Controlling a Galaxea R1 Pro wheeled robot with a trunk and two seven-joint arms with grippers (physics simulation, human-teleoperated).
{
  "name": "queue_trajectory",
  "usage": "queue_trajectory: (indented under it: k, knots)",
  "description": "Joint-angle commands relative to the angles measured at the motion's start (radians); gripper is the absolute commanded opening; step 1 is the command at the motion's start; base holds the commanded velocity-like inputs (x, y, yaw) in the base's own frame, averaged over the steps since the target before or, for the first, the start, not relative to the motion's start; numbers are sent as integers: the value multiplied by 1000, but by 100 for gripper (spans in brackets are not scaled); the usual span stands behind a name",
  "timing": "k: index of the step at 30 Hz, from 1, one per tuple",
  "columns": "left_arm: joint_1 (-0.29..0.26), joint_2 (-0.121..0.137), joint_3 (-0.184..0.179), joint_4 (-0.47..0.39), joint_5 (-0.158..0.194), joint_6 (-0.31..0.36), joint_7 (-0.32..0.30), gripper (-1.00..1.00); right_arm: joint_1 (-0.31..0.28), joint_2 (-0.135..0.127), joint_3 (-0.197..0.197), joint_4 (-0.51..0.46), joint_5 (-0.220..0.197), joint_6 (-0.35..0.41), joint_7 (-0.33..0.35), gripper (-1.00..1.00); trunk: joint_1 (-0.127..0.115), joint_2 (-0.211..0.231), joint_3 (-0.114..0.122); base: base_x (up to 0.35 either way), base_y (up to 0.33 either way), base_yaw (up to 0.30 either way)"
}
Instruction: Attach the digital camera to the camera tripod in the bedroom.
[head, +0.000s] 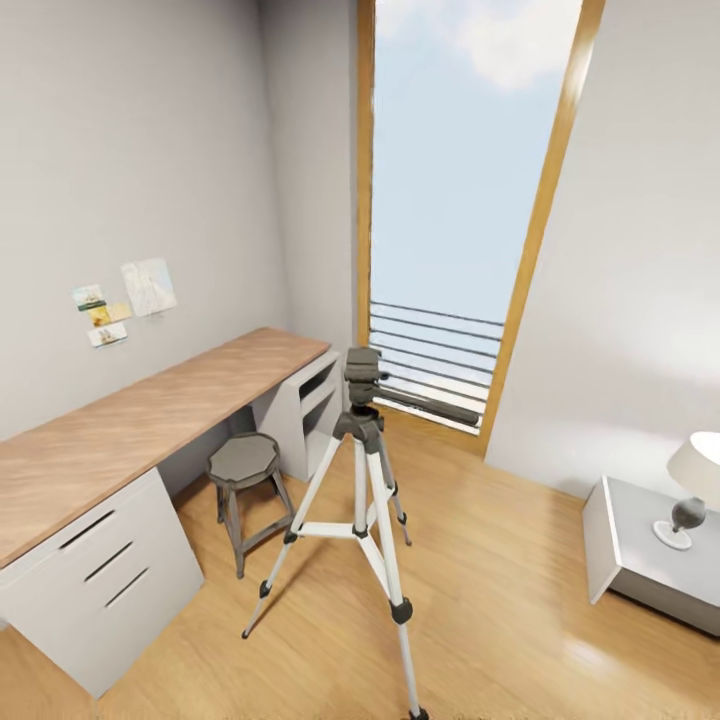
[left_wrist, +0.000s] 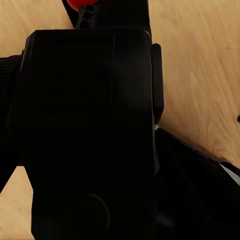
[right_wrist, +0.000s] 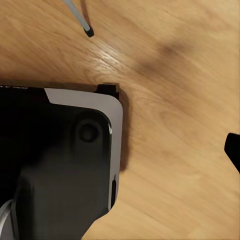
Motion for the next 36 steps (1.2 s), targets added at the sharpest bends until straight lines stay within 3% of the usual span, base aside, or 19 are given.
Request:
queue_trajectory:
  k: [1,16,36]
  knots:
    - [-1,0,-8,-1,8,4,-2,-100,-1,0,-9,2,10,1,3,100,1,-2,-4,0,0,0]
    - [-1,0,-8,-1,8,4,-2,-100,-1,-2,-9,2,10,1,3,100,1,-2,-24,0,0,0]
    - [-1,0,-8,-1,8,4,-2,-100,-1,-6,-9,2,10,1,13,100,1,-2,-27,0,0,0]
